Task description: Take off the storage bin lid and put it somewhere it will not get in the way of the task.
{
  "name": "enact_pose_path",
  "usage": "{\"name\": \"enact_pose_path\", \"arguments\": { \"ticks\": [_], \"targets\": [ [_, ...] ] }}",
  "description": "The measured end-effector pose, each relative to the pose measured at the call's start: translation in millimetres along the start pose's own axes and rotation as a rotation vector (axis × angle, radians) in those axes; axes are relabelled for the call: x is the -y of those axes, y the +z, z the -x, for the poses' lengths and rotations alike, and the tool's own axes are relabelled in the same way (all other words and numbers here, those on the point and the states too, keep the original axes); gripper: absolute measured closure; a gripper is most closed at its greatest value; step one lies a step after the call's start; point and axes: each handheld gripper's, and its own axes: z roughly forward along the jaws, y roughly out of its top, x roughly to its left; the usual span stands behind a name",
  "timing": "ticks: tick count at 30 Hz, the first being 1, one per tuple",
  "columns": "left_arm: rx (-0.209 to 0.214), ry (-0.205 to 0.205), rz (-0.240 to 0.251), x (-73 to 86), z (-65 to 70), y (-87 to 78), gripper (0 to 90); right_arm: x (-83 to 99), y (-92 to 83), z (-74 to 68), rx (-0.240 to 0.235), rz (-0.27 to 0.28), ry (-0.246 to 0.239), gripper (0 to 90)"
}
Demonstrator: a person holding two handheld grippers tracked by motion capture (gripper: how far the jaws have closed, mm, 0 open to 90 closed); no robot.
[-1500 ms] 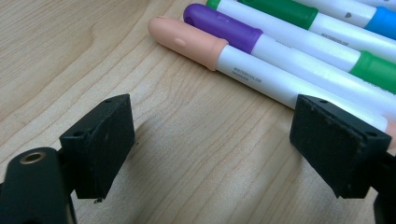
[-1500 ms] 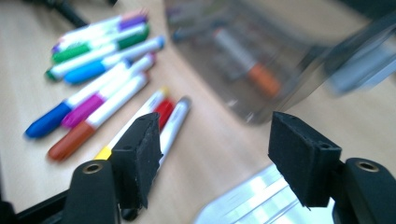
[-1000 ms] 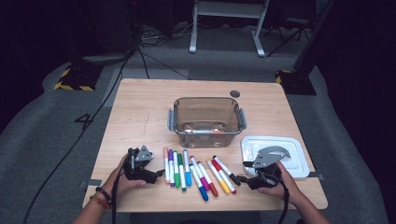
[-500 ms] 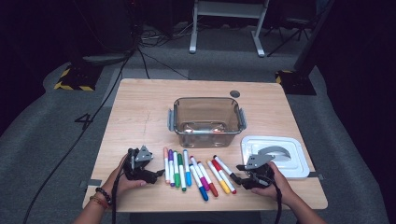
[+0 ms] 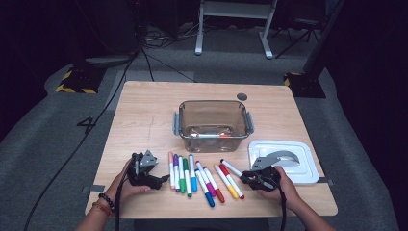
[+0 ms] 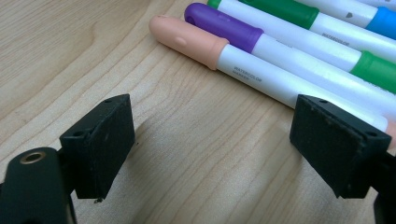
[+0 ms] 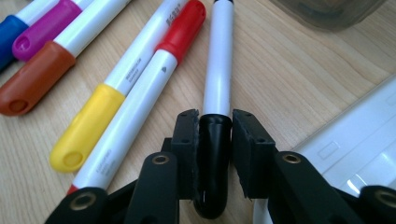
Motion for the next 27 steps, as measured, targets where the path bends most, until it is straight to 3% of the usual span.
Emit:
{"name": "enact_pose_path", "arguments": {
  "ticks": [3, 10, 13, 27],
  "targets": [
    [0.0, 0.0, 0.0, 0.0, 0.0, 0.0, 14.4, -3.7, 2.2, -0.2, 0.016, -0.006, 0.027, 74.1],
    [0.0, 0.0, 0.0, 0.0, 0.0, 0.0, 14.4, -5.6, 2.7, 0.6, 0.038, -0.003, 0.016, 74.3],
    [0.0, 0.0, 0.0, -0.1, 0.0, 0.0, 14.4, -6.9, -5.9, 3.4, 0.051, 0.034, 0.013, 75.4],
    [-0.001, -0.005, -0.001, -0.3, 0.5, 0.3, 14.3, -9.5, -24.7, 5.2, 0.035, 0.085, -0.021, 75.5]
  ]
}}
